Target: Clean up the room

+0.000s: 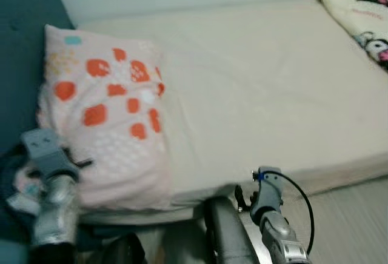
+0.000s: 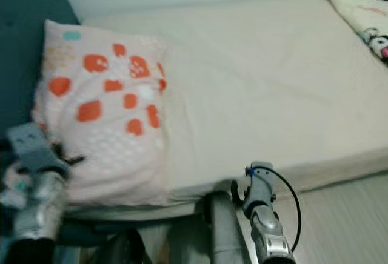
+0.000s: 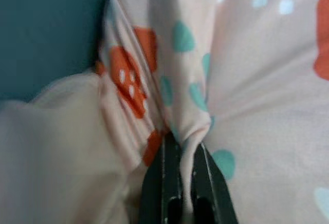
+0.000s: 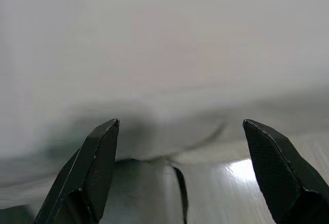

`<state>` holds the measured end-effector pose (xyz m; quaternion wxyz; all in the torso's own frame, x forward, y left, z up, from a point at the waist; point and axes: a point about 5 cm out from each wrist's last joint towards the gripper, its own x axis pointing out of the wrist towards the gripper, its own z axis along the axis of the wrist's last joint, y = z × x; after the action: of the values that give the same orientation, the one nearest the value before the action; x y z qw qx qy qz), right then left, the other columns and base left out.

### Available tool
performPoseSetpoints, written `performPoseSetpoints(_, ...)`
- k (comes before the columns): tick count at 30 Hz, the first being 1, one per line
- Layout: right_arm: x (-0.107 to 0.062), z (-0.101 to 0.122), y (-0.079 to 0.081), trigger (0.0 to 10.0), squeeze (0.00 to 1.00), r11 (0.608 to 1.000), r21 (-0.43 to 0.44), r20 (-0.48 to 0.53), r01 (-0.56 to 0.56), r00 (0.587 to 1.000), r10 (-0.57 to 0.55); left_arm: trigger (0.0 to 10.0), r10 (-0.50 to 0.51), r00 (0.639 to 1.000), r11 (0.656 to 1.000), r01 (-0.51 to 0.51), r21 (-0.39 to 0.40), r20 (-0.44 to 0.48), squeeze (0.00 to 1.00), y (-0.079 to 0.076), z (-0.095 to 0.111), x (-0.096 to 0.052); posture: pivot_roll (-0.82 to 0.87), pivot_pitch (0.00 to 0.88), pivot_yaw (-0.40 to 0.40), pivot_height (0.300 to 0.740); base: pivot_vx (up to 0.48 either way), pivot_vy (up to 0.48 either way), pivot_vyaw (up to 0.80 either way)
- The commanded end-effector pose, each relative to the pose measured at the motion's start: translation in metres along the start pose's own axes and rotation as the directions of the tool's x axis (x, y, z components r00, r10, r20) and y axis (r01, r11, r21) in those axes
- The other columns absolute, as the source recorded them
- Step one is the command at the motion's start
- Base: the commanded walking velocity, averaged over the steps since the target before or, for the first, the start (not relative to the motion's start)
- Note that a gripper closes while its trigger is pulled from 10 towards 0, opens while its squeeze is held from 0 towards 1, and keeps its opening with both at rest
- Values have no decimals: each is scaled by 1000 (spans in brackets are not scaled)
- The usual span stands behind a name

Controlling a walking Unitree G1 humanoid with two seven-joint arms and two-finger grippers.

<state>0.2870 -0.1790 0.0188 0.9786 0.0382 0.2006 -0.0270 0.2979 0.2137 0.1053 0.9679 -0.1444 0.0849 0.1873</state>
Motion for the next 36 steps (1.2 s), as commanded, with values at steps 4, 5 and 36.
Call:
performPoseSetpoints(4, -3, -12, -1, 10000, 0, 1000, 17, -34, 5, 999, -5, 0, -122, 975, 989, 105, -101, -185, 0, -32, -28, -14, -173, 254, 41, 600, 0, 0, 0)
performPoseSetpoints(5, -3, -12, -1, 10000, 0, 1000, 16, -34, 5, 999, -4, 0, -177, 971, 979, 157, -128, -158, 0, -47, -21, -13, -172, 253, 40, 600, 0, 0, 0)
performPoseSetpoints(36, -3, -8, -9, 10000, 0, 999, 17, -18, 27, 999, -27, 10000, -50, 988, 686, -74, 724, 149, 1000, 23, 67, 58, -206, 229, 38, 600, 0, 0, 0)
